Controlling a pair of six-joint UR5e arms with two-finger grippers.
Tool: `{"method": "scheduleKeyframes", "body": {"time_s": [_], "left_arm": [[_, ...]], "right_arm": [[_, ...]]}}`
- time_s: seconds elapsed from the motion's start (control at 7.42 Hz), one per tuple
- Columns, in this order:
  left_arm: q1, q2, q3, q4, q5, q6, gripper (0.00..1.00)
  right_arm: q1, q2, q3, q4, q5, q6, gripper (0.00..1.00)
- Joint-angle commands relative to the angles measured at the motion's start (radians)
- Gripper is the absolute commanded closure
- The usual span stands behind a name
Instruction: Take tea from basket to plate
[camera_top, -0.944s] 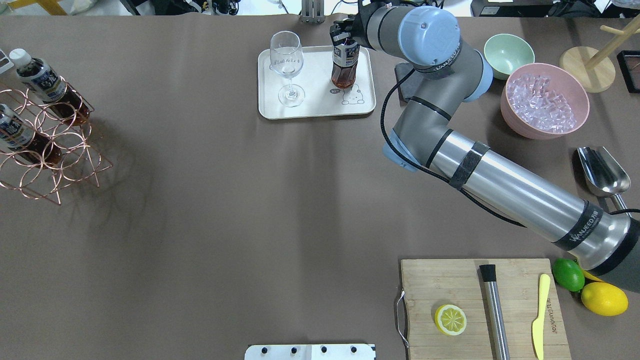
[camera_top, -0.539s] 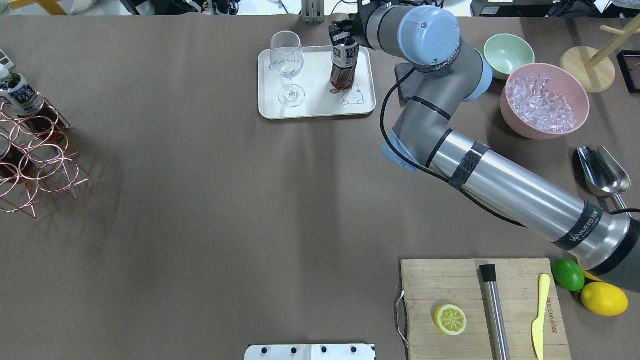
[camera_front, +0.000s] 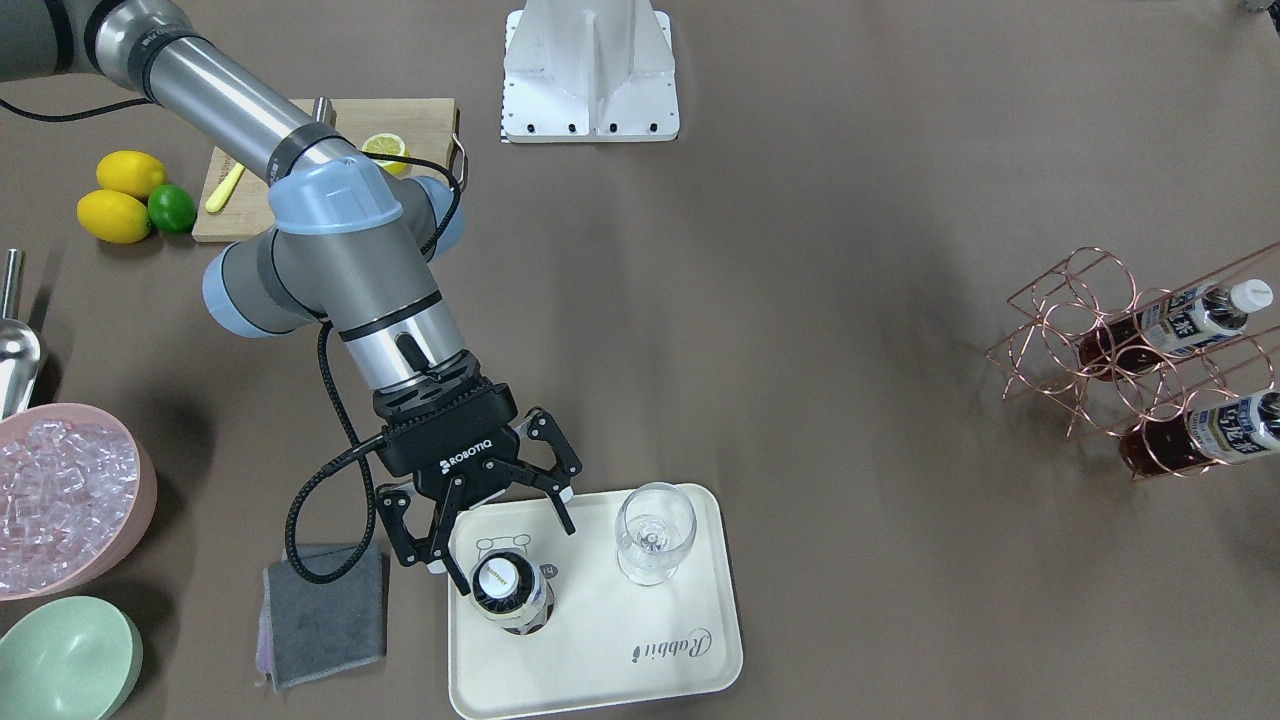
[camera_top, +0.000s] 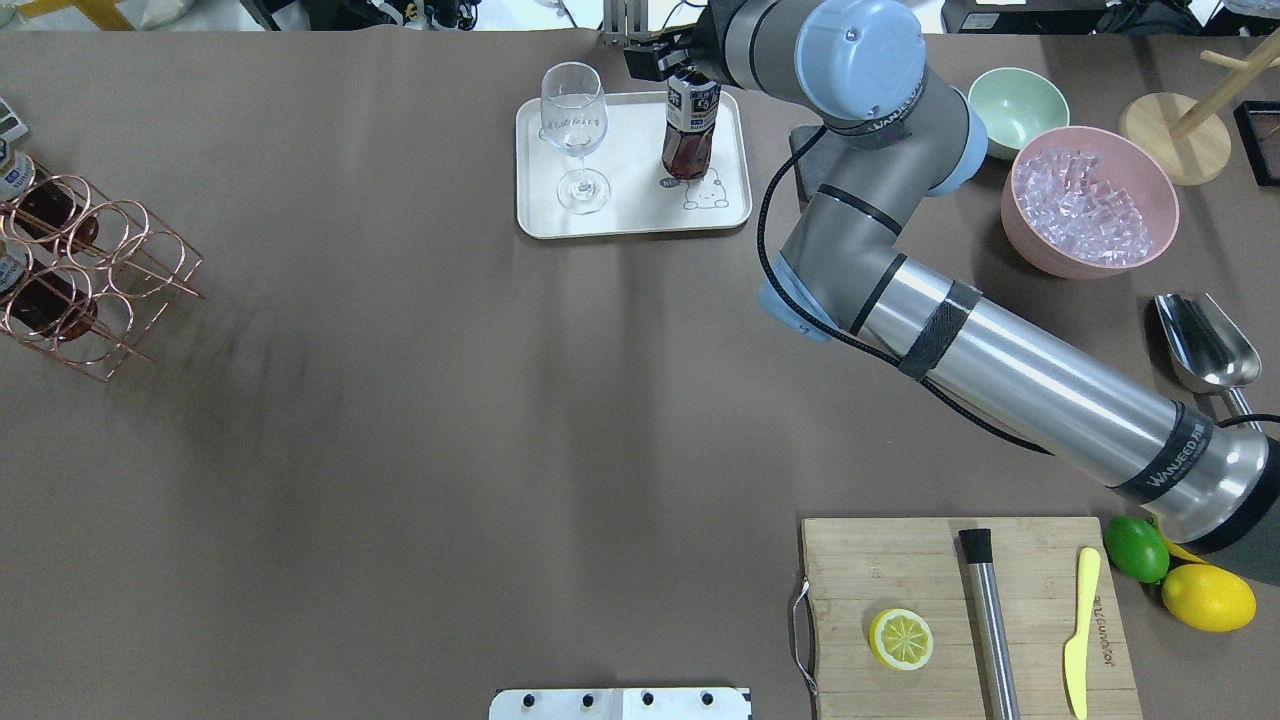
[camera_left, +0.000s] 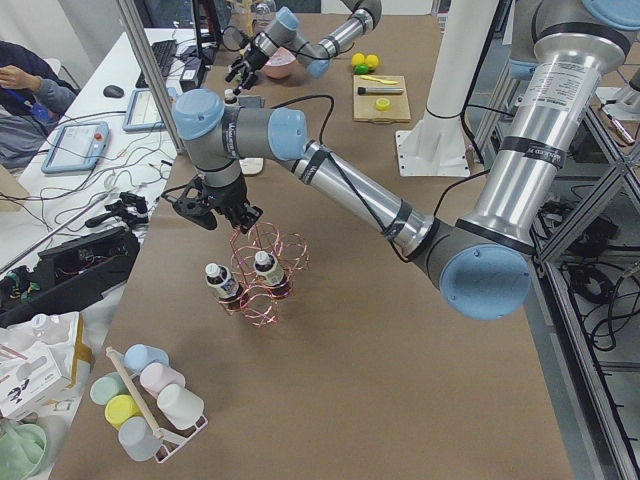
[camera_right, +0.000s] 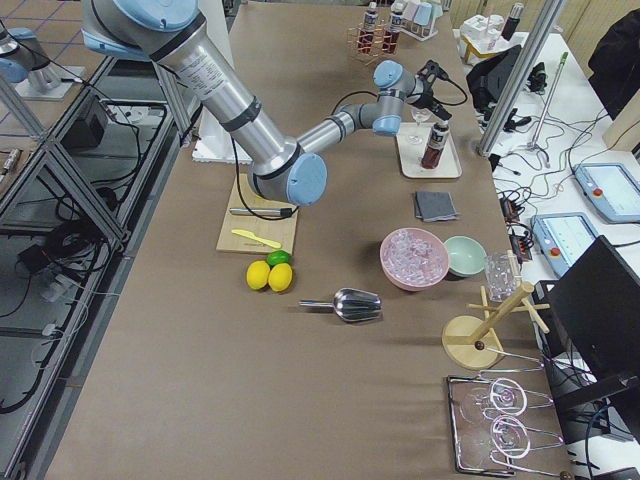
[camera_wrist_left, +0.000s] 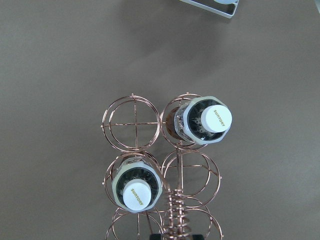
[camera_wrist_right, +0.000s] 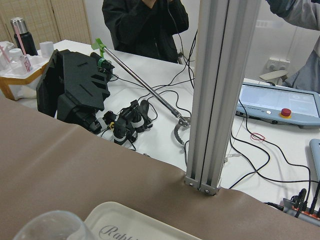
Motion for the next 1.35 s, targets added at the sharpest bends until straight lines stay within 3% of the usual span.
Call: {"method": "scheduleKeyframes", "body": {"time_s": [0.0, 0.27, 0.54, 0.81, 1.08, 1.21], "left_arm": [[-0.040, -0.077, 0.142, -0.001, -0.051, -0.181, 1.00], [-0.051, -0.128, 0.246, -0.036, -0.050, -0.198, 1.00], [-0.051, -0.160, 0.318, -0.098, -0.027, -0.189, 1.00], [-0.045, -0.168, 0.377, -0.162, -0.005, -0.189, 1.00], [-0.042, -0.160, 0.423, -0.208, -0.002, -0.189, 1.00], [-0.039, -0.160, 0.426, -0.210, 0.004, -0.189, 1.00]], "right_arm": [[0.002, -0.064, 0.205, -0.169, 0.033, 0.008, 0.00], [0.028, -0.248, 0.458, -0.290, 0.066, 0.022, 0.00], [0.138, -0.420, 0.623, -0.383, 0.222, 0.098, 0.00], [0.275, -0.518, 0.643, -0.531, 0.395, 0.098, 0.00], [0.355, -0.568, 0.644, -0.735, 0.480, 0.080, 0.00], [0.372, -0.615, 0.640, -0.756, 0.497, 0.001, 0.00]]}}
